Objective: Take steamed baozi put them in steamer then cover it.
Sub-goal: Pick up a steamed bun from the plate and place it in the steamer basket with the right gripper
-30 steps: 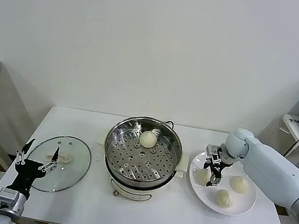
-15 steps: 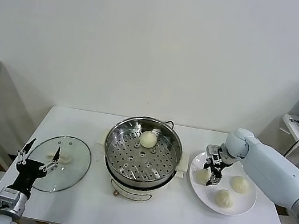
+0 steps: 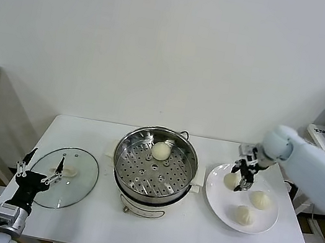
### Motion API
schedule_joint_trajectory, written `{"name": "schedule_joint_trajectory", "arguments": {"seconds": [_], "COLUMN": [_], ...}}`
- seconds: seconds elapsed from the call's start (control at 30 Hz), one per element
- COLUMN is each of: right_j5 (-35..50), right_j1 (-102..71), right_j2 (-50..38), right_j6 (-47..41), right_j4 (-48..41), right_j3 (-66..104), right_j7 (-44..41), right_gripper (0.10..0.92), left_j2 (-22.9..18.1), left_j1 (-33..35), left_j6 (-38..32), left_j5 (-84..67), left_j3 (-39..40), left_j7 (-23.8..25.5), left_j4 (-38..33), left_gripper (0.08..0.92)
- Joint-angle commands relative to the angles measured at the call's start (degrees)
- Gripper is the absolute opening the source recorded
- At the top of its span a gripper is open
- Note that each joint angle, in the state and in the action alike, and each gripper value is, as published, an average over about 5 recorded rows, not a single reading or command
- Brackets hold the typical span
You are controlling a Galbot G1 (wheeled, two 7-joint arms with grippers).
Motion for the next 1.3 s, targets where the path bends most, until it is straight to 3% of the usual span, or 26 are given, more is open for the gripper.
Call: {"name": "schedule_joint_trajectory", "arguments": {"seconds": [0.03,0.23,0.47,0.83,1.3], "right_j5": [18.4,24.0,27.6,27.4,17.4], "right_j1": [26.4,31.2,29.7,23.2,7.8], "right_j2": [-3.2,1.3,12.9,31.5,40.6], "right_j6": [-7.5,-14.0,-17.8,-20.3,-20.1], "right_j4": [14.6,21.9,21.7,11.4,-5.7], "right_j3": [-19.7,-22.1,-20.9,-18.4,-13.1], "right_j7": [1.1,3.4,5.8,6.8,5.8], "right_gripper": [0.682,0.679,0.679,0.679,0.679], "left_j2": [0.2,0.6,1.0,0.9,0.9], "left_j1": [-0.2,-0.3,-0.3,-0.4,-0.2], "left_j6": [0.0,-0.1,0.0,0.1,0.1], "left_j5": [-0.1,-0.8,-1.4,-2.3,-2.4], "left_j3": [0.1,-0.8,-2.0,-3.3,-3.9], "left_j7": [0.1,0.4,0.9,1.2,1.3], "left_j4": [-0.2,-0.3,-0.5,-0.7,-0.4], "left_gripper": [0.823,0.823,0.823,0.823,0.823]}}
